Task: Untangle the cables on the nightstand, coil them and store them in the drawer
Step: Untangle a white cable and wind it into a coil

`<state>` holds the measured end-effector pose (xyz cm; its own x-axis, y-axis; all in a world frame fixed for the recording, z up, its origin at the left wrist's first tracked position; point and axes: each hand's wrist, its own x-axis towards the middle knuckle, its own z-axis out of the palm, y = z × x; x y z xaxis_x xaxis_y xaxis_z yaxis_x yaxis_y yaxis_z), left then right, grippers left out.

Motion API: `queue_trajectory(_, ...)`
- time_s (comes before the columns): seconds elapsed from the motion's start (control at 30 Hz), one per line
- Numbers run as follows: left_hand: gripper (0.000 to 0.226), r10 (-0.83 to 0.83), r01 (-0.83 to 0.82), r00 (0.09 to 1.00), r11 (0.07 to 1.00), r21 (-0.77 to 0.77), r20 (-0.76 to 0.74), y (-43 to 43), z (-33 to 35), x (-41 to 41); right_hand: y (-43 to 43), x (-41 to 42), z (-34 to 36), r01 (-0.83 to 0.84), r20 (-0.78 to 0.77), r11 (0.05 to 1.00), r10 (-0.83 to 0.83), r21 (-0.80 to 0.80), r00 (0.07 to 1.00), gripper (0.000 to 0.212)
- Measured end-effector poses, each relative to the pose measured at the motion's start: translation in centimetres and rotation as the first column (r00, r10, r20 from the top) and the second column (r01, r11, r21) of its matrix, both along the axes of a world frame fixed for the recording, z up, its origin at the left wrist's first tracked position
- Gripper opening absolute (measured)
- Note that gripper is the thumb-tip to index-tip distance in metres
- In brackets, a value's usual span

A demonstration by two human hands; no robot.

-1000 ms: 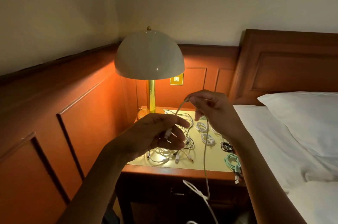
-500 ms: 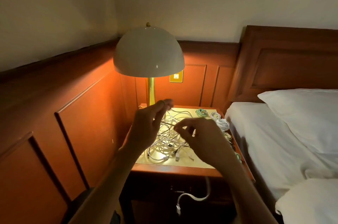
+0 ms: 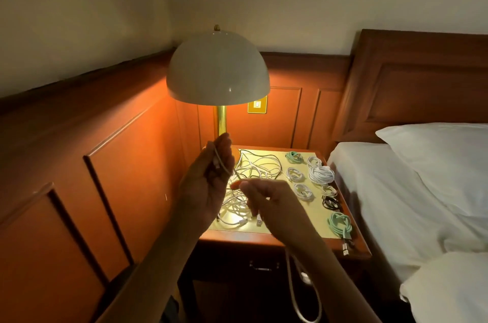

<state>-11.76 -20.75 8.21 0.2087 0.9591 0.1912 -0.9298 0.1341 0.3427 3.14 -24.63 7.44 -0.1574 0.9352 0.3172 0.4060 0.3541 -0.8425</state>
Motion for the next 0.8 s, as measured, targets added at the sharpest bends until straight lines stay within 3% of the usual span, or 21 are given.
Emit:
queue_trajectory(0.07, 0.024, 0.261, -0.257, 0.945, 0.965, 0.047, -0.196, 0.5, 0.2, 0.7, -1.1, -0.5, -0.1, -0.002, 0.117, 1.000, 0.000, 0.018, 0.993, 0.021)
queue_trajectory(0.1, 0.024, 0.401, -0.355, 0.843, 0.916, 0.188, -0.358, 0.7, -0.1, 0.7, -1.4, -0.4, 0.3, 0.007, 0.200, 0.999, -0.017, 0.050, 0.980, 0.021)
queue_trajectory(0.13, 0.024, 0.589, -0.408, 0.630, 0.805, 0.431, -0.506, 0.6, -0.3, 0.7, -1.6, 0.0, 0.9, 0.017, 0.298, 0.996, -0.044, 0.093, 0.953, 0.021)
queue_trajectory(0.17, 0.024, 0.787, -0.337, 0.318, 0.615, 0.713, -0.529, 0.7, -1.0, 0.5, -1.4, 0.5, 1.6, 0.025, 0.395, 0.991, -0.077, 0.134, 0.915, 0.022)
queue_trajectory(0.2, 0.024, 0.911, -0.135, 0.042, 0.413, 0.901, -0.411, 1.0, -1.9, 0.3, -1.1, 1.2, 2.1, 0.033, 0.481, 0.985, -0.113, 0.171, 0.869, 0.022)
queue_trajectory(0.23, 0.025, 0.957, 0.075, -0.114, 0.274, 0.959, -0.265, 1.3, -2.8, 0.0, -0.7, 1.9, 2.7, 0.043, 0.552, 0.979, -0.149, 0.201, 0.820, 0.022)
queue_trajectory(0.3, 0.022, 0.957, 0.275, -0.201, 0.259, 0.926, -0.208, 1.9, -3.5, -0.7, 0.3, 3.1, 3.6, 0.045, 0.667, 0.961, -0.222, 0.271, 0.712, 0.021)
queue_trajectory(0.37, 0.023, 0.883, 0.289, -0.127, 0.469, 0.834, -0.452, 2.0, -3.5, -1.6, 1.3, 3.8, 4.2, -0.004, 0.729, 0.939, -0.264, 0.343, 0.631, 0.022)
queue_trajectory(0.43, 0.032, 0.640, 0.363, 0.063, 0.700, 0.615, -0.766, 1.8, -3.1, -2.4, 2.3, 4.4, 4.6, -0.084, 0.736, 0.921, -0.246, 0.380, 0.631, 0.023)
queue_trajectory(0.47, 0.036, 0.486, 0.431, 0.160, 0.749, 0.504, -0.859, 1.5, -2.7, -2.7, 2.7, 4.6, 4.8, -0.126, 0.719, 0.916, -0.207, 0.380, 0.664, 0.024)
queue_trajectory(0.53, 0.036, 0.198, 0.539, 0.370, 0.750, 0.383, -0.908, 1.1, -2.0, -3.4, 3.3, 4.8, 5.0, -0.192, 0.592, 0.923, -0.045, 0.333, 0.805, 0.027)
queue_trajectory(0.6, 0.032, -0.050, 0.539, 0.621, 0.752, 0.379, -0.782, 0.9, -1.4, -3.9, 3.3, 4.4, 4.8, -0.235, 0.357, 0.933, 0.129, 0.272, 0.925, 0.026)
queue_trajectory(0.67, 0.031, -0.303, 0.546, 0.795, 0.735, 0.402, -0.526, 0.7, -0.6, -3.7, 3.0, 3.2, 4.3, -0.251, 0.189, 0.940, 0.210, 0.229, 0.959, 0.020)
queue_trajectory(0.7, 0.033, -0.402, 0.527, 0.843, 0.747, 0.405, -0.356, 0.5, -0.1, -3.2, 2.9, 2.6, 3.9, -0.255, 0.133, 0.946, 0.231, 0.202, 0.964, 0.016)
queue_trajectory(0.8, 0.031, -0.403, 0.366, 0.910, 0.891, 0.269, 0.095, -0.1, 1.8, -1.2, 2.6, 1.1, 3.1, -0.256, 0.056, 0.962, 0.252, 0.093, 0.966, 0.015)
